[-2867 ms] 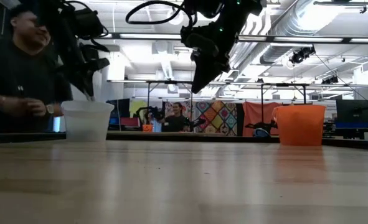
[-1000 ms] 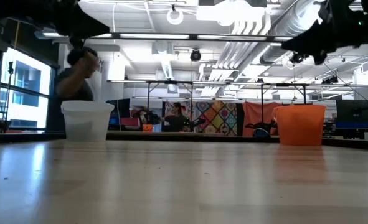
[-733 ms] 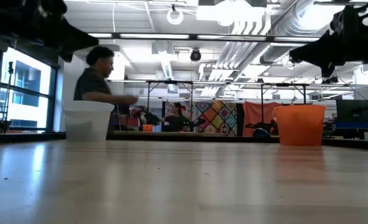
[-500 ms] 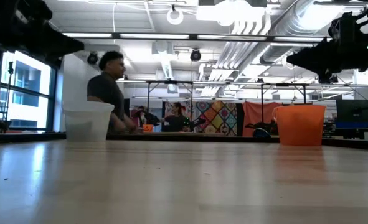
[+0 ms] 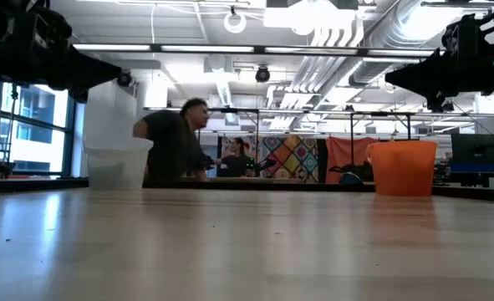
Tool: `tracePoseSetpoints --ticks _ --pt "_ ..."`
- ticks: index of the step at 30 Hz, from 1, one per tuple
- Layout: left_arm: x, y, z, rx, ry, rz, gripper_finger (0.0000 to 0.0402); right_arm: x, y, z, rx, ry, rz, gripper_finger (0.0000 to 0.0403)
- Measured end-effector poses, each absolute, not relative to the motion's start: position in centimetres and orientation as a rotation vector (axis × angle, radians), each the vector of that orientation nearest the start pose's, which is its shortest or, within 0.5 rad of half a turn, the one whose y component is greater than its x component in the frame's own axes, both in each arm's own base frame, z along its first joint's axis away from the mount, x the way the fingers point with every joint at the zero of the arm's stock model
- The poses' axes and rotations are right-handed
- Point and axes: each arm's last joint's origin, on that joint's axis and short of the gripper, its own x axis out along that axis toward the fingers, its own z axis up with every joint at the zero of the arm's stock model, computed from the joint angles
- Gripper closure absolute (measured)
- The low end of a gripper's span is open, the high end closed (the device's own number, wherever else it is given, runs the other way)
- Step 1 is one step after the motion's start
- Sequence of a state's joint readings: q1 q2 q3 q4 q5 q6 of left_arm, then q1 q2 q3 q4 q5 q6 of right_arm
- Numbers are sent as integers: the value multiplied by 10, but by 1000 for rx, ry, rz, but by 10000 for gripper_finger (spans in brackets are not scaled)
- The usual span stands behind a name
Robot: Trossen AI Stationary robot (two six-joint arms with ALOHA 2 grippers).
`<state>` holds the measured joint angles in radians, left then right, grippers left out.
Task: Sort candy
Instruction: Return to Home Position
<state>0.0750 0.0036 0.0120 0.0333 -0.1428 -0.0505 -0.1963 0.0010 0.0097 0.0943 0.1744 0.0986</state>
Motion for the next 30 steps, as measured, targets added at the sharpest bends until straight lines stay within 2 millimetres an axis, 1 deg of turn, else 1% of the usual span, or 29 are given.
tracePoseSetpoints --ticks 3,7,10,16,19,24,28,30 --pt "96 12 170 -56 -43 211 401 93 -24 176 95 -121 -365 403" --pt "96 14 168 -115 -30 171 401 93 -24 175 99 -113 -369 403" --pt "95 20 168 -111 -32 227 401 93 -25 174 93 -101 -400 403" --pt "93 29 169 -132 -41 285 401 93 -25 171 93 -79 -428 403" --pt "93 30 169 -133 -41 297 401 93 -25 174 98 -108 -427 403" --pt "93 30 168 -126 -39 321 401 92 -26 176 54 -121 -442 403" --pt "92 30 168 -127 -40 331 401 91 -25 186 6 -212 -419 403" --pt "92 30 168 -133 -41 331 401 90 -25 189 -33 -237 -438 403"
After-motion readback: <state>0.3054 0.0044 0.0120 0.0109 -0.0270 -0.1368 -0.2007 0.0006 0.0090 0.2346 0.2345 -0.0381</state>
